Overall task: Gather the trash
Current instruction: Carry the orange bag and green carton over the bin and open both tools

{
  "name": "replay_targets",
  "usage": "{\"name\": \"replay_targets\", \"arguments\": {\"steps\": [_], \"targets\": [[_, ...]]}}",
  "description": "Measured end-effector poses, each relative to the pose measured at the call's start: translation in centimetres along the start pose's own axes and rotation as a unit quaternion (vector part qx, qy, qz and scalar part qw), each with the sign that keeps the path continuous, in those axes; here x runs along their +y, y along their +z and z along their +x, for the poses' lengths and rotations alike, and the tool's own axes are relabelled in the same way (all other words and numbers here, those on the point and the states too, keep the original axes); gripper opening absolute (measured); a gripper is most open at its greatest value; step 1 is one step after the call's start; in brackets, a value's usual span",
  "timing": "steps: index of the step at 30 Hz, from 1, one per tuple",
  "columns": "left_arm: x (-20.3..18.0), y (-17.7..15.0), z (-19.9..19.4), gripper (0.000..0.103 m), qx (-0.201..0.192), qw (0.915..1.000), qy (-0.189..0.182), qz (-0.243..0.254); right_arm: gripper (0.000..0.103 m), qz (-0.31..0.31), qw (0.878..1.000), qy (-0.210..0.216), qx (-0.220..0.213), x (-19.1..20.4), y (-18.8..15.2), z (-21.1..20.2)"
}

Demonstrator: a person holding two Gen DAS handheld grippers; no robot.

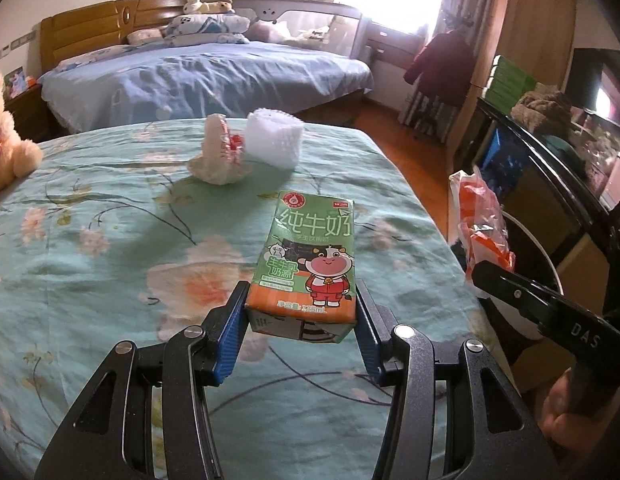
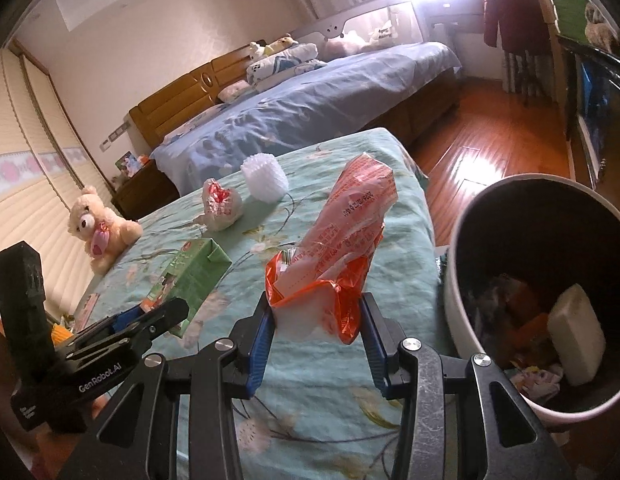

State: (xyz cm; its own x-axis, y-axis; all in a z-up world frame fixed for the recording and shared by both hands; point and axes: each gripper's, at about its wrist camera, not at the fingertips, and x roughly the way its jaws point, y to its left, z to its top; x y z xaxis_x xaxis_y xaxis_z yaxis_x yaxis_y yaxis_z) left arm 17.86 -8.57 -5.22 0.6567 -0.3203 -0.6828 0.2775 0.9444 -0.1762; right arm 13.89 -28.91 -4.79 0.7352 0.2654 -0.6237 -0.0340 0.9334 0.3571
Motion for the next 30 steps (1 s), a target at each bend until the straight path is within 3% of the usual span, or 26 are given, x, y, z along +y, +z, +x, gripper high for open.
{"name": "replay_targets", "arguments": {"steps": [30], "targets": [[-7.8, 0.5, 0.5, 0.049, 0.004, 0.9961, -0.054, 0.069, 0.042, 0.046, 0.997, -0.050, -0.026, -6.1, -1.0, -5.0]]}}
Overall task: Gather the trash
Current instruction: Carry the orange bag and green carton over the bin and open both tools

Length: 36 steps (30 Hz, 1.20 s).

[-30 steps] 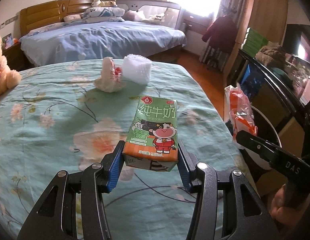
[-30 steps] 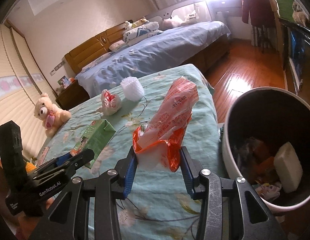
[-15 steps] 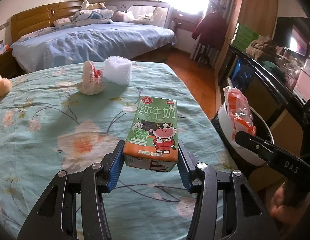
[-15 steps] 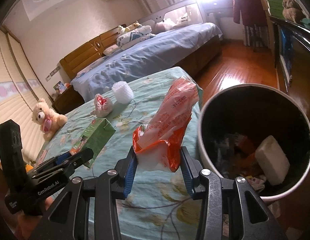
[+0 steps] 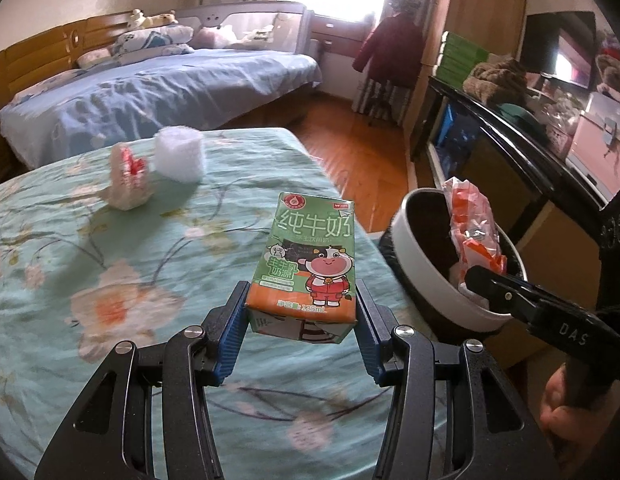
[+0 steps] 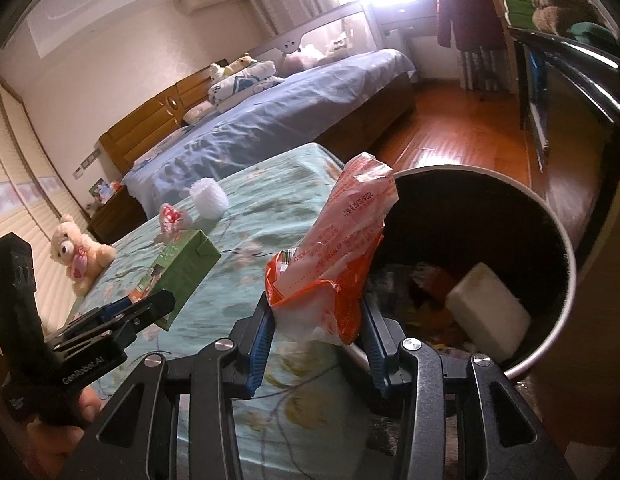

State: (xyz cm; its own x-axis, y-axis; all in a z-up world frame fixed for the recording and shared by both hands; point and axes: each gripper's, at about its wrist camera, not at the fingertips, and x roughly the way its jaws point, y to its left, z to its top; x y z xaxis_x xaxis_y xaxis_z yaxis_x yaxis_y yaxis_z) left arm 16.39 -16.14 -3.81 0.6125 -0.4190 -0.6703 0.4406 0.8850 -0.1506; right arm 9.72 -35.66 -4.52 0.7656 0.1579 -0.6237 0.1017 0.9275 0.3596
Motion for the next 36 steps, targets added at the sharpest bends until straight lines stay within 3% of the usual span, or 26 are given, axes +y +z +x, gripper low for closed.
{"name": "replay_targets", "arguments": {"steps": [15, 36], "targets": [[-4.8, 1.0, 2.1, 0.049, 0.011, 0.9983, -0.031, 0.048, 0.042, 0.030, 0.999, -0.032, -0.002, -4.3, 0.0, -1.3], [-9.4, 2.3, 4.1, 0.049, 0.018, 0.9949, -0.051, 0.086, 0.043, 0.044, 0.998, -0.038, 0.014, -8.0, 1.0, -1.2]]}}
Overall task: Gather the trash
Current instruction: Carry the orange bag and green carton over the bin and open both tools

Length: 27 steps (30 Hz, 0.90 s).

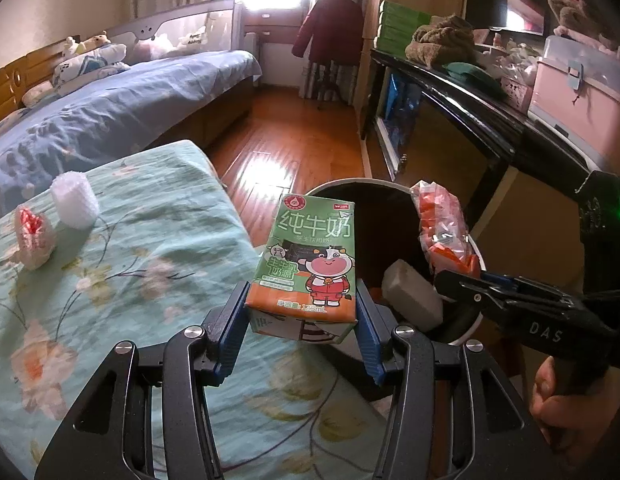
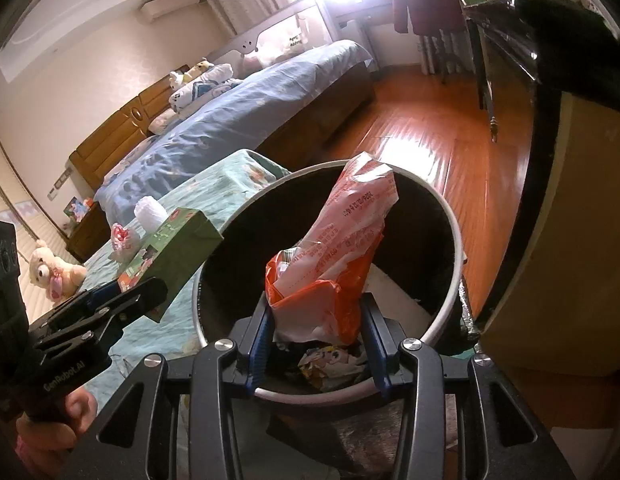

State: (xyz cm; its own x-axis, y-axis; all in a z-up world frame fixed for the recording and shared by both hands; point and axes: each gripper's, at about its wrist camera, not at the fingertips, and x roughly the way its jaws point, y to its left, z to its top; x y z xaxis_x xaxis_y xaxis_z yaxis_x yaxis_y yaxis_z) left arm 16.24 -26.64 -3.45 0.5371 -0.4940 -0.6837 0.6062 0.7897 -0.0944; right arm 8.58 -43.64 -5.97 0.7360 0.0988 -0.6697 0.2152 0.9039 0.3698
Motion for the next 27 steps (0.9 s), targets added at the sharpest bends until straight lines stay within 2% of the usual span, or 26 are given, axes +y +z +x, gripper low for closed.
{"name": "replay_targets", "arguments": {"steps": [9, 17, 18, 20, 23, 27], "targets": [[-1.4, 0.7, 1.4, 0.049, 0.006, 0.9999, -0.008, 0.010, 0.045, 0.001, 1.000, -0.002, 0.008, -0.6, 0.4, 0.4], [-1.1, 0.9, 2.5, 0.050, 0.022, 0.9993, -0.027, -0.010, 0.047, 0.012, 1.000, -0.004, 0.009, -1.3, 0.6, 0.7], [-1.1, 1.0, 2.6, 0.050, 0.022, 0.9993, -0.029, -0.013, 0.049, 0.012, 1.000, -0.005, 0.009, -1.3, 0.6, 0.7], [-0.9, 1.1, 2.6, 0.057, 0.023, 0.9990, -0.034, -0.018, 0.058, 0.013, 1.000, -0.003, 0.007, -1.5, 0.6, 0.7], [-0.9, 1.0, 2.3, 0.061, 0.018, 0.9990, -0.036, -0.022, 0.069, 0.013, 1.000, -0.003, 0.001, -1.5, 0.6, 0.5], [-0.5, 0.6, 1.8, 0.063, 0.014, 0.9991, -0.032, -0.022, 0.069, 0.013, 1.000, -0.003, -0.001, -1.3, 0.7, 0.4]]}}
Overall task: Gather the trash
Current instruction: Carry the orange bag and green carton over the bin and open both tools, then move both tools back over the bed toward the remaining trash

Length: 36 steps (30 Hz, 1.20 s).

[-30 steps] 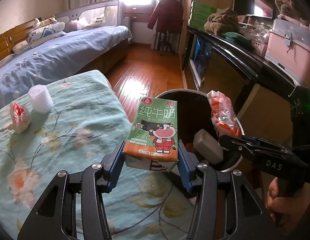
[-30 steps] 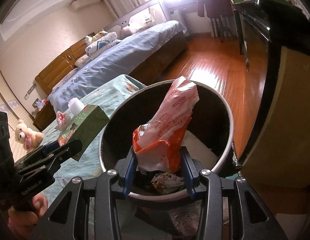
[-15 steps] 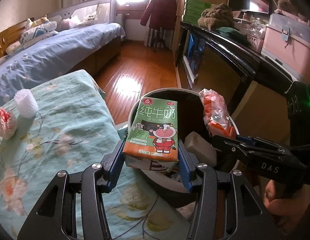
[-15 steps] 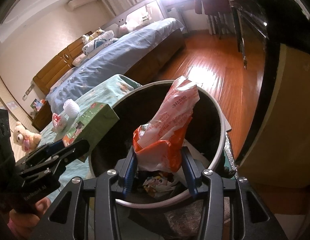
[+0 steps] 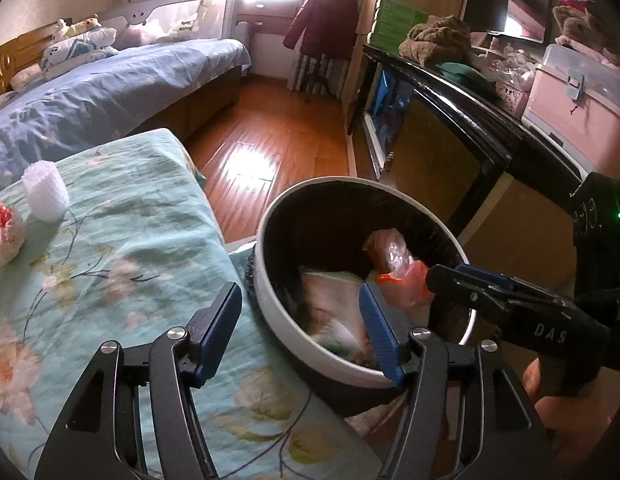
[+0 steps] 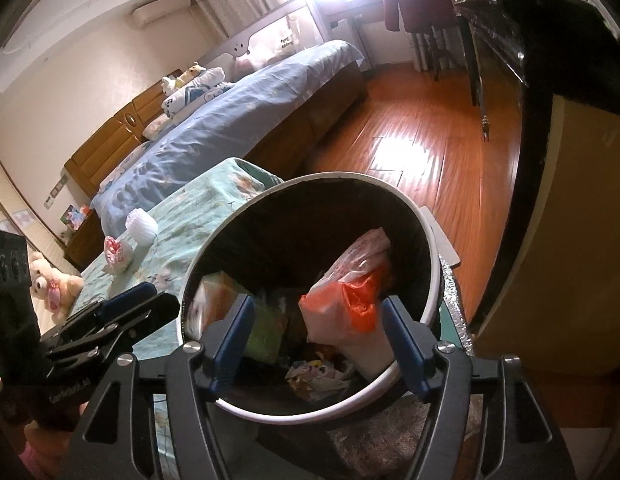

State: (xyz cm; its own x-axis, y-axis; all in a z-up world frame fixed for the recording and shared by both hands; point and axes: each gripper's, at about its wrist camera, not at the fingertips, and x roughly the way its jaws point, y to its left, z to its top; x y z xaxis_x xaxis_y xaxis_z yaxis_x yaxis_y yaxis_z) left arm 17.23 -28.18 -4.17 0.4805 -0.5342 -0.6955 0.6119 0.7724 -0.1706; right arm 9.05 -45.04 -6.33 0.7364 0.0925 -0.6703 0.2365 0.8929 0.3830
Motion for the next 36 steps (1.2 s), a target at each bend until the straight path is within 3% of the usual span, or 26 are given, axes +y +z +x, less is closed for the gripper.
{"name": "replay_targets", "arguments": {"steps": [6, 15, 25, 36], "targets": [[2.0, -0.9, -0.8, 0.065, 0.002, 0.9997, 0.013, -0.021, 0.070, -0.005, 1.000, 0.003, 0.002, 0.9, -0.1, 0.0], [6.3, -2.8, -3.0, 0.071, -0.009, 0.9964, 0.059, -0.059, 0.085, -0.037, 0.999, 0.017, -0.018, 4.5, 0.2, -0.3], [11.4, -4.5, -5.5, 0.071, -0.021, 0.9881, 0.119, -0.096, 0.087, -0.065, 0.996, 0.056, -0.003, 9.3, -0.3, 1.6], [16.6, -6.1, -7.4, 0.071, -0.022, 0.9768, 0.159, -0.142, 0.089, -0.105, 0.990, 0.089, 0.013, 14.6, -0.8, 4.3]]}}
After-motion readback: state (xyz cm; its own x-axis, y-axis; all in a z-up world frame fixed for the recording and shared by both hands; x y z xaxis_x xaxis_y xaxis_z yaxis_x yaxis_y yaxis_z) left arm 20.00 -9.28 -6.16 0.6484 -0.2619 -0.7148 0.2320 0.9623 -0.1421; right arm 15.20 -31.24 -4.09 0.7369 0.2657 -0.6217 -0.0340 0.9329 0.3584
